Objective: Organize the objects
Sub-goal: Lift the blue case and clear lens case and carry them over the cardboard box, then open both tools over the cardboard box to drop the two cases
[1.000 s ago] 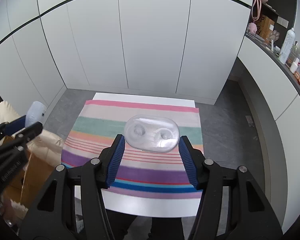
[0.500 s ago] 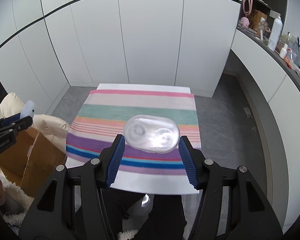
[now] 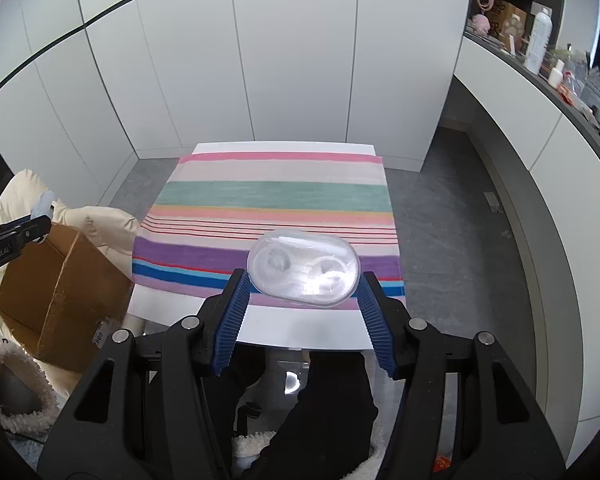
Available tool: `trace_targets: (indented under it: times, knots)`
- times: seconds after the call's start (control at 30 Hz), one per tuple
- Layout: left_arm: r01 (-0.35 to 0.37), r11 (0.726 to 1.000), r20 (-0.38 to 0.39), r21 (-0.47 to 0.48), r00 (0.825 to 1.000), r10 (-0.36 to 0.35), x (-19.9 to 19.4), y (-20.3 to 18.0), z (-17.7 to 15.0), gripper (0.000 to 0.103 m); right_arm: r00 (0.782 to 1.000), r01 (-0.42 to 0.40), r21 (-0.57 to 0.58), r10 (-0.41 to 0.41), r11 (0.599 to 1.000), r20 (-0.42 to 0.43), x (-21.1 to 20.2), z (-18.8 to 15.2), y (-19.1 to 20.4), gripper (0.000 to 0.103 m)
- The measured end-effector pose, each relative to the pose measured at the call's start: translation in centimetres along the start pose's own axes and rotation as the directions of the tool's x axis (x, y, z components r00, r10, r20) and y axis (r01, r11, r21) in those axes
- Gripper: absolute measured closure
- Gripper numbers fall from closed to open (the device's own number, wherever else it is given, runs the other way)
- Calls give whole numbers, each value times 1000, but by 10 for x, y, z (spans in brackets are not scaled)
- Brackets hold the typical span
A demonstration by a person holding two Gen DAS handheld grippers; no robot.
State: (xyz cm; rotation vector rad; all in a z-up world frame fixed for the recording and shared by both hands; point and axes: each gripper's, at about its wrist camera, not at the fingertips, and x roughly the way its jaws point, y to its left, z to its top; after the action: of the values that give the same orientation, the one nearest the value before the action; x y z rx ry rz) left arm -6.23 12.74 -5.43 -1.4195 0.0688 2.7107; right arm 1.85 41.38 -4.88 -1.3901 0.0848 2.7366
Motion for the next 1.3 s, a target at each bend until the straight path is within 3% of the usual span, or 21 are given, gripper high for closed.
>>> trace_targets:
  times: [0.33,0.63,0.83,1.03,1.3]
  knots:
    - [-56,995,-4,-84,998,56,4,62,-5,67,999,-42,-89,40,995,-20,15,16,56,45]
    - [-178,955,-30,-236,984,176,0,164,-36,67,988,-155,-249,149,956,-44,29,24,158,45]
    - [-255,909,-75,-329,967,244,-7,226,-68,67,966,-260,-367,241,893,-97,41,17,250,45]
    - [-304,854,-113,-421,952,284,-22,284,-98,67,932,-362,-475,323,802,-164,44,1,342,45]
    - [-307,840,-122,-447,951,282,-22,305,-106,67,899,-435,-570,371,697,-231,41,-29,425,45]
